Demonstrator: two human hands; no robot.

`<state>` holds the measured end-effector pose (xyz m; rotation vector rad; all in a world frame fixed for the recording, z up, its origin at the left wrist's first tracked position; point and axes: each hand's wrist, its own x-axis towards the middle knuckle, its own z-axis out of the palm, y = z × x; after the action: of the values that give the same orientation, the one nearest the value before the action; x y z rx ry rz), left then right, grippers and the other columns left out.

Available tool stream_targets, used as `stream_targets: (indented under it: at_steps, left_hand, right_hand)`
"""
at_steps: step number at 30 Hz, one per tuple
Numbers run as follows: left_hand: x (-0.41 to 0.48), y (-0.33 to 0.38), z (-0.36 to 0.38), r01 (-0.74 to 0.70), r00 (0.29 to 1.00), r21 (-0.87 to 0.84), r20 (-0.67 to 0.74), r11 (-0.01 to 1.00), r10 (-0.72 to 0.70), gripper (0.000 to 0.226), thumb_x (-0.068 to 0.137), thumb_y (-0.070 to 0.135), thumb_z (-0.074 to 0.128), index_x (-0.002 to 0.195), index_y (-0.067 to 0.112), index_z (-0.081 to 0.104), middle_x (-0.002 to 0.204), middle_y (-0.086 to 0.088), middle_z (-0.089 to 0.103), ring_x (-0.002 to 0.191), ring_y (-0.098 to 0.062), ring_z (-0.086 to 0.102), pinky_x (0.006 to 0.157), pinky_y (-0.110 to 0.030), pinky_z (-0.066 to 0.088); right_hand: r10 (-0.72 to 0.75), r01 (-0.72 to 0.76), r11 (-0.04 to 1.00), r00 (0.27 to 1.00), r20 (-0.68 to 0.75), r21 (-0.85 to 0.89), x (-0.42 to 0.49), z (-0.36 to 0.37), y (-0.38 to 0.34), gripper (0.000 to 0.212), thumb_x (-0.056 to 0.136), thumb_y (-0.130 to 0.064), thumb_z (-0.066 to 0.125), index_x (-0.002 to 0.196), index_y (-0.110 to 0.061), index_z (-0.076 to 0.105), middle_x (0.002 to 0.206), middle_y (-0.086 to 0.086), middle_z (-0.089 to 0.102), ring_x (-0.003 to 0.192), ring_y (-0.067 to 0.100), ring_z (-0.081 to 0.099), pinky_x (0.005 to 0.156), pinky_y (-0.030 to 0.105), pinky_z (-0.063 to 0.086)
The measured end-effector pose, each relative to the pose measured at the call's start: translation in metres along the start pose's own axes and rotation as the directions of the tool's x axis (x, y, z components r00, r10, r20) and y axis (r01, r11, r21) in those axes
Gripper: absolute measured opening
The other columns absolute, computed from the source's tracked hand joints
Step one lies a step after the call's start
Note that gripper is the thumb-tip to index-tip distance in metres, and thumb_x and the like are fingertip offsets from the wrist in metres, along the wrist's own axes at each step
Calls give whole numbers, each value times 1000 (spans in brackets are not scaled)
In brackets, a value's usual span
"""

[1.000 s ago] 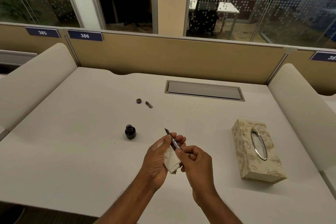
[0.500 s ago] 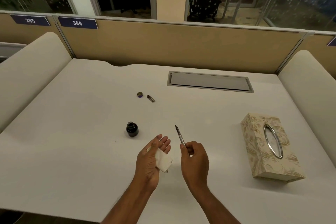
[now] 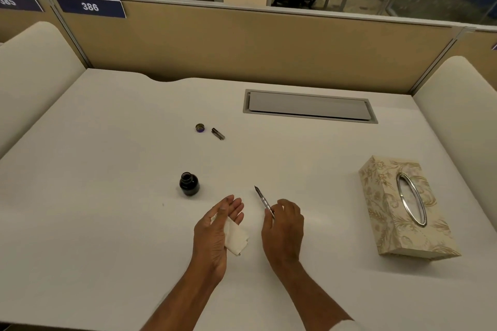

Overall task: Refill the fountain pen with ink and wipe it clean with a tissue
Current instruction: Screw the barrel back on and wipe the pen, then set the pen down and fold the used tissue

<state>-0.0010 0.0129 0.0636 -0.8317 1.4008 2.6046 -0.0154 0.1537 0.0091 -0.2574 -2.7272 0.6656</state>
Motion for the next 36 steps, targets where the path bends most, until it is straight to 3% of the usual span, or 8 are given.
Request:
stream_targets:
  at_steps: [6, 20, 26, 36]
  left_hand:
    - [2, -1, -5, -1, 1000, 18, 2, 1000, 1, 26, 104, 15, 57, 124, 3, 69, 117, -12, 78, 112, -25, 74, 101, -40, 53]
    - [-1, -3, -8, 1, 1000, 16, 17, 1000, -1, 25, 103, 15, 57, 122, 4, 69, 116, -12, 79, 111, -25, 75, 99, -39, 54]
    - [-2, -2, -9, -6, 1000, 9, 27, 1000, 5, 25, 103, 15, 58, 122, 3, 69, 114, -12, 79, 110, -25, 75, 96, -38, 56]
    - [-4, -1, -18, 1, 1000, 15, 25, 1000, -1, 25, 103, 15, 57, 122, 4, 69, 115, -12, 79, 110, -25, 75, 98, -39, 55]
  right_hand:
    - [-27, 27, 1000, 999, -24, -1, -3, 11, 6, 9, 80, -1, 77, 84, -3, 69, 93, 11, 71, 90, 34, 67, 73, 44, 57]
    - [-75, 75, 997, 997, -11, -35, -8, 20, 12, 16, 87, -7, 74, 102, 0, 72, 107, 15, 71, 100, 37, 66, 83, 46, 56]
    - [-90, 90, 989, 996, 0, -114, -13, 20, 12, 39, 98, -27, 46, 112, 0, 71, 121, 21, 68, 112, 40, 63, 93, 49, 53]
    - [-86, 86, 985, 996, 6, -152, -15, 23, 16, 45, 98, -34, 45, 120, -1, 67, 129, 20, 64, 118, 39, 59, 100, 48, 49]
